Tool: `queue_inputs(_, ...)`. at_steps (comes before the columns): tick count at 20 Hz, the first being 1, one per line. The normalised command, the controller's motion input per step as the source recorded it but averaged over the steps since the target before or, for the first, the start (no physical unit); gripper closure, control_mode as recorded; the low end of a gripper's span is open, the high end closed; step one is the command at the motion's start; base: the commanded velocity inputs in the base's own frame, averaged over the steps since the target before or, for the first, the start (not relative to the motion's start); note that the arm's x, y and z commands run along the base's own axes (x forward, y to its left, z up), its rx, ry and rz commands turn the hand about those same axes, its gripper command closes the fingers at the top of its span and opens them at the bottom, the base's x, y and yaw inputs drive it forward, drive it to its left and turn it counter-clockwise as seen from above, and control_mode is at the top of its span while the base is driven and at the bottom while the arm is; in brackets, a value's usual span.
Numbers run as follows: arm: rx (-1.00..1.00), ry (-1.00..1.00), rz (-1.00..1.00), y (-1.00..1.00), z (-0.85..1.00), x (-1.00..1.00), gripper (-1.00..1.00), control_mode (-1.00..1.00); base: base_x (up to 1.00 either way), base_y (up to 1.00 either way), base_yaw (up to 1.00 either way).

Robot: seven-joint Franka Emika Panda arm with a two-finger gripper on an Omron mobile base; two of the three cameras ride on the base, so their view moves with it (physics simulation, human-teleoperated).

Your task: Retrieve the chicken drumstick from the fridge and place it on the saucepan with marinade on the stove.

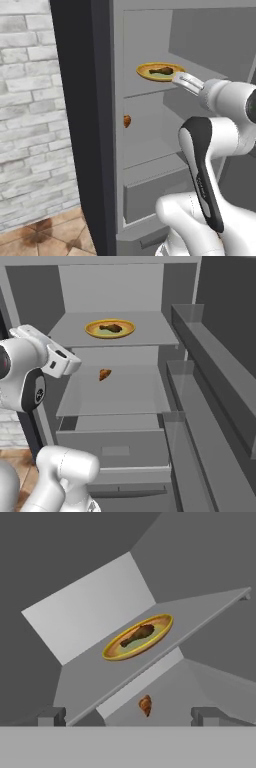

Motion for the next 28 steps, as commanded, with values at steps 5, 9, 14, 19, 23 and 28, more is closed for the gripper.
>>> queue_inputs(5, 0.02, 0.0, -0.16, 0.04, 0.49, 0.07, -1.0, -1.0, 0.0, 0.0, 0.0)
queue_inputs(9, 0.04, 0.01, -0.2, 0.0, 0.82, 0.0, -1.0, -1.0, 0.0, 0.0, 0.0)
queue_inputs(14, 0.04, 0.02, -0.14, 0.0, 0.62, 0.0, -1.0, -1.0, 0.0, 0.0, 0.0)
queue_inputs(19, 0.1, 0.02, -0.06, 0.0, 0.08, 0.0, -1.0, -1.0, 0.0, 0.0, 0.0)
queue_inputs(23, 0.14, 0.06, -0.01, 0.0, 0.0, 0.0, -1.0, -1.0, 0.0, 0.0, 0.0)
queue_inputs(28, 0.15, 0.05, 0.0, 0.0, -0.05, 0.0, -1.0, -1.0, 0.0, 0.0, 0.0)
